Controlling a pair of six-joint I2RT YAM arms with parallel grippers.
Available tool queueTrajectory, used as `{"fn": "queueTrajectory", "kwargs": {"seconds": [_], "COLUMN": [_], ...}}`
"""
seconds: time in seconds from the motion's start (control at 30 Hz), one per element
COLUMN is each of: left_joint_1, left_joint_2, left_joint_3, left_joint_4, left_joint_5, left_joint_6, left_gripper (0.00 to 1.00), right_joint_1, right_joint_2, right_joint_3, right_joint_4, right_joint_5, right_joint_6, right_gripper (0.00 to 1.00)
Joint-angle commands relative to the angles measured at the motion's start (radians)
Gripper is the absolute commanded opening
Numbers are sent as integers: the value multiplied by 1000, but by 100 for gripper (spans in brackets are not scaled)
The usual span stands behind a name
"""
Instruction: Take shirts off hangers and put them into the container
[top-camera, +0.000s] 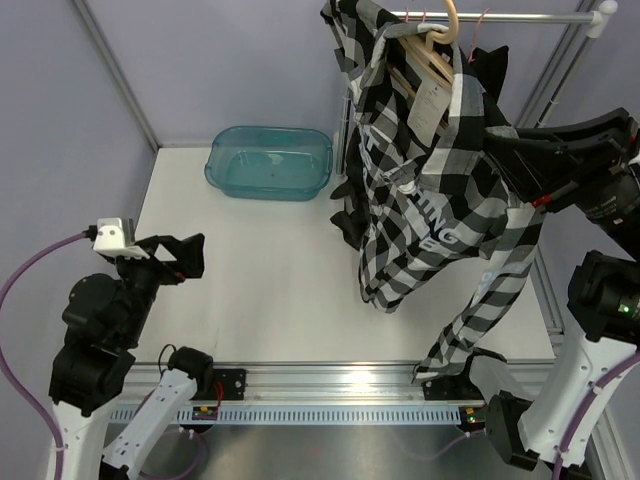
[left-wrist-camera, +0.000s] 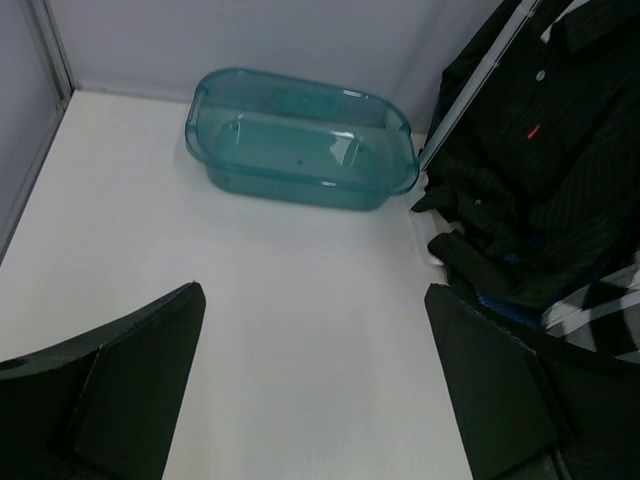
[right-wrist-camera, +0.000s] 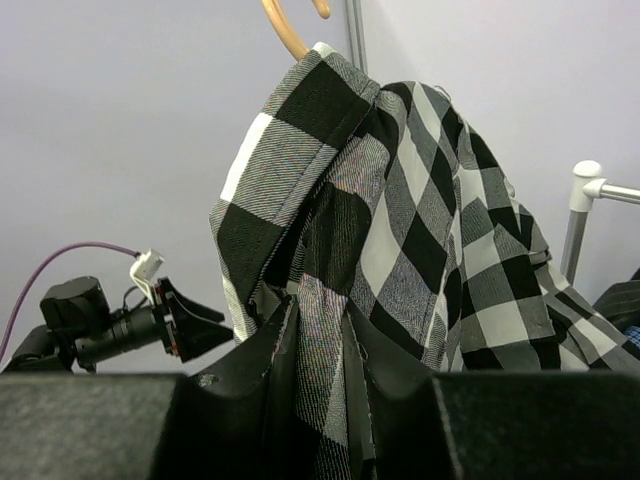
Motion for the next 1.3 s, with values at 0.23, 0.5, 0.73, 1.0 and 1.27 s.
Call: {"fn": "queueTrajectory", "kwargs": {"seconds": [0.23,0.5,0.73,1.0,1.27], "left_joint_1": [-4,-4,-4,-4,-4], "left_joint_2": [94,142,142,118,96], "left_joint_3": [133,191,265,364,390], "left_joint_4": [4,22,27,6,-13], "left_joint_5": [1,51,93,56,37], "left_joint_6": [11,-15,-17,-6,13], "left_gripper": [99,99,99,99,99], "right_joint_1": [171,541,814,1073,1092], "right_joint_2": [169,295,381,545,531], "right_joint_3": [9,-82,-176,47,7], "right_joint_4": [48,-148,-151,-200,-128], "right_joint_5": [-2,168,323,466,559], "right_joint_6": [-68,-347,-445,-511,-527], "right_gripper": [0,0,0,0,0]}}
